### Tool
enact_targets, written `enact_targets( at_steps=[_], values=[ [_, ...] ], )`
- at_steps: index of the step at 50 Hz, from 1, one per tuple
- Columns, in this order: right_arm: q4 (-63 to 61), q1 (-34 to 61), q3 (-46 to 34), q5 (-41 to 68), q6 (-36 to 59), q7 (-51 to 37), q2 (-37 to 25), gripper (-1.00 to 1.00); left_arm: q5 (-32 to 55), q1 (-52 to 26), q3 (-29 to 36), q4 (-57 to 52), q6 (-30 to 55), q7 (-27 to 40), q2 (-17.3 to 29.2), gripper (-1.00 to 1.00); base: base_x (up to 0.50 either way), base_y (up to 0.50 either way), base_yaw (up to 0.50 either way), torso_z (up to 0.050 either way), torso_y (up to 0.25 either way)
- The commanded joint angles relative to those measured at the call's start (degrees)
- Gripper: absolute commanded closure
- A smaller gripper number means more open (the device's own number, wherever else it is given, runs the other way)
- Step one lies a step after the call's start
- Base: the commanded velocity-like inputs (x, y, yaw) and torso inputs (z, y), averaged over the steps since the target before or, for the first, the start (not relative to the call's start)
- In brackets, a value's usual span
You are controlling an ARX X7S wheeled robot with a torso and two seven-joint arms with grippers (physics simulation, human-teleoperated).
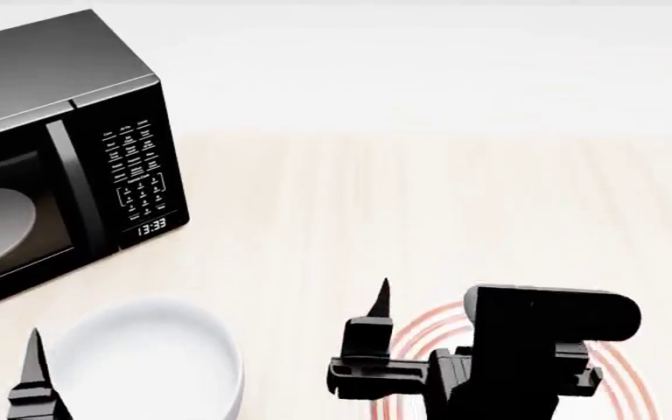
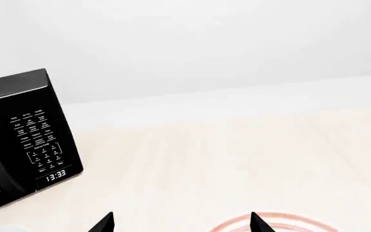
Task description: Put the white bowl to the right of the plate.
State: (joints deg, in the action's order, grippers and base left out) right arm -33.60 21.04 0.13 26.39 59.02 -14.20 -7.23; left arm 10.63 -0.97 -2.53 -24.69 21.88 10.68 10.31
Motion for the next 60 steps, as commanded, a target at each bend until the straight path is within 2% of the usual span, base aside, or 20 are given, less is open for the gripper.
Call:
enact_targets(
  at_steps=[1,5,9,10,12,15,26,31,32,33,41,50,60],
  values=[
    [0.1,18.0,5.1,10.4,25.8,-3.6,5.6,-1.0,-0.3,1.3,-3.9,1.2,-1.9,2.5,1.0,-1.0,0.0,0.0,0.0,0.0,0.0],
    [7.3,26.1,3.7,13.4,30.1,-7.0,7.1,-1.0,0.4,1.2,-5.6,0.8,-0.6,3.6,1.2,-1.0,0.0,0.0,0.0,0.0,0.0],
    [12.0,30.1,-0.9,13.5,27.5,-9.9,6.5,-1.0,2.0,1.4,-8.1,0.1,-0.6,4.1,1.4,-1.0,0.0,0.0,0.0,0.0,0.0],
    [14.3,31.5,-0.4,15.4,29.3,-12.2,7.1,-1.0,2.0,1.3,-8.3,0.2,-0.5,4.3,1.5,-1.0,0.0,0.0,0.0,0.0,0.0],
    [21.2,33.7,2.9,29.5,29.9,-22.4,7.2,-1.0,1.2,1.0,-8.3,0.6,-0.7,5.1,1.5,-1.0,0.0,0.0,0.0,0.0,0.0],
    [24.0,36.0,0.1,31.3,27.7,-25.4,6.7,-1.0,0.3,0.6,-8.1,1.1,-0.4,6.1,1.5,-1.0,0.0,0.0,0.0,0.0,0.0],
    [35.0,42.2,-5.8,31.8,22.1,-27.9,6.8,-1.0,0.6,0.7,-8.5,0.1,0.9,7.1,1.9,-1.0,0.0,0.0,0.0,0.0,0.0],
    [38.6,44.0,-7.6,36.4,20.5,-30.3,6.8,-1.0,0.7,0.8,-8.8,0.0,0.9,7.3,2.2,-1.0,0.0,0.0,0.0,0.0,0.0],
    [47.2,46.6,-16.2,40.5,13.9,-31.2,7.2,-1.0,0.6,2.1,-10.4,-2.0,1.0,8.1,2.5,-1.0,0.0,0.0,0.0,0.0,0.0],
    [49.2,47.3,-21.8,41.6,12.7,-31.3,7.1,-1.0,0.7,2.2,-10.5,-1.9,1.0,8.1,2.5,-1.0,0.0,0.0,0.0,0.0,0.0],
    [53.1,48.8,-25.6,45.0,10.0,-31.8,6.7,-1.0,1.0,2.1,-10.8,-1.9,1.0,8.5,2.7,-1.0,0.0,0.0,0.0,0.0,0.0],
    [61.8,51.2,-31.1,45.9,5.1,-28.4,6.8,-1.0,1.3,2.3,-11.9,-1.9,1.2,9.2,3.2,-1.0,0.0,0.0,0.0,0.0,0.0],
    [71.8,54.8,-44.6,54.1,-3.5,-25.4,7.1,-1.0,2.4,1.6,-14.5,-1.4,2.4,10.6,3.5,-1.0,0.0,0.0,0.0,0.0,0.0]
  ],
)
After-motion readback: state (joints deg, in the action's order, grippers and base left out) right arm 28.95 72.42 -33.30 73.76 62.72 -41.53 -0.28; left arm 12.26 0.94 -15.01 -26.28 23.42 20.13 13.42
